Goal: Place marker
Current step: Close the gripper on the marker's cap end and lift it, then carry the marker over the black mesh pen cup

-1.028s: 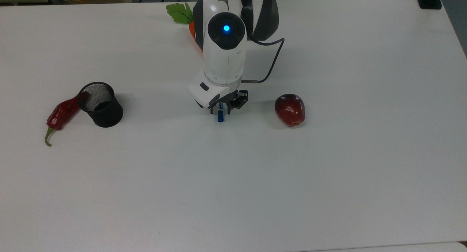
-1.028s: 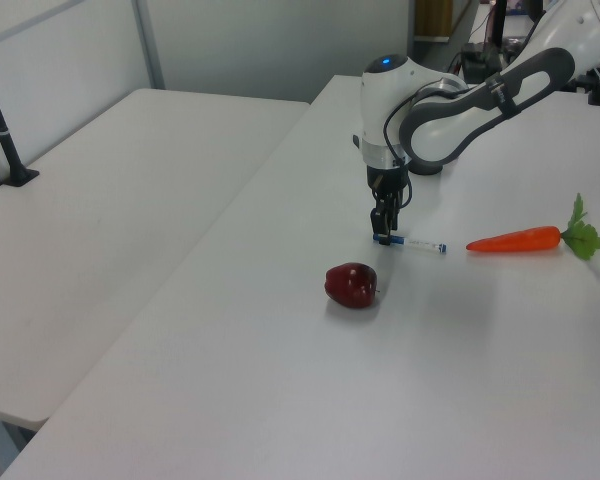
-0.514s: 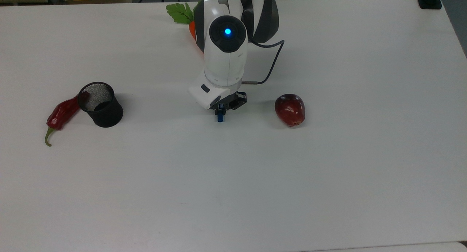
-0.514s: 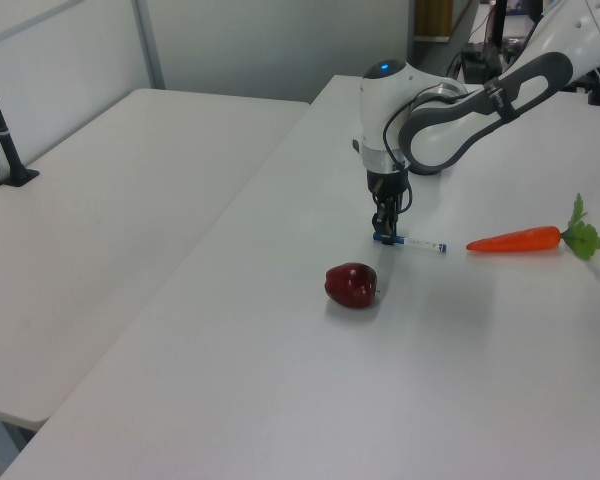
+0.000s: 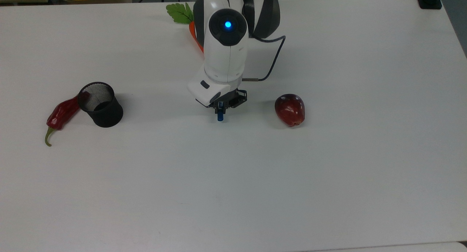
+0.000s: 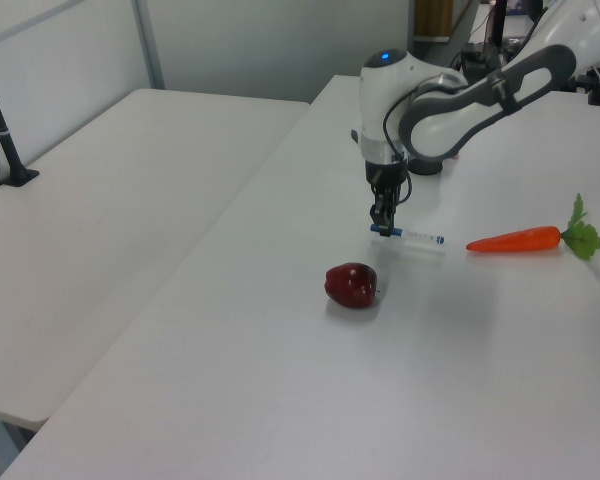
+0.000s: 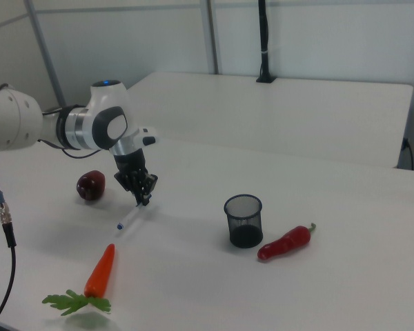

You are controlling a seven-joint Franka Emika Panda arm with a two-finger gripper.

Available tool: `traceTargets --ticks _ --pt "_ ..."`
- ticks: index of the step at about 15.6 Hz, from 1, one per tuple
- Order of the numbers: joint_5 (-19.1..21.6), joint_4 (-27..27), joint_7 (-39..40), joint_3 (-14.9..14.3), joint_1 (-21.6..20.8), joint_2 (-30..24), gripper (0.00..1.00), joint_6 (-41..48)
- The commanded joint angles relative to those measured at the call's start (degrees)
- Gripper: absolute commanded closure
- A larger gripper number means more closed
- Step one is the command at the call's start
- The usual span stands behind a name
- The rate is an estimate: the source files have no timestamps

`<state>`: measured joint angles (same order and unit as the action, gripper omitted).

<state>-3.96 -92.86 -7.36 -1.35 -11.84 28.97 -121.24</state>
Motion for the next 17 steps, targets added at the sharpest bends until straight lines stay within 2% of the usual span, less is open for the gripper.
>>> traceTargets --ticks 1,5,10,12,17 --pt "-0.71 1.63 -1.52 -0.24 -0.38 -4.79 0.93 7.14" --pt "-0.09 2.51 -2.66 -1.29 0.23 -9.27 0.93 11.81" --pt "-0.09 2.34 -4.69 -7.08 1.2 -13.23 0.93 11.38" --pt "-0.17 2.43 -3.9 -7.62 3.65 -14.02 0.93 10.24" --pt "-1.05 1.64 -3.72 -7.62 9.63 -14.9 0.93 0.94"
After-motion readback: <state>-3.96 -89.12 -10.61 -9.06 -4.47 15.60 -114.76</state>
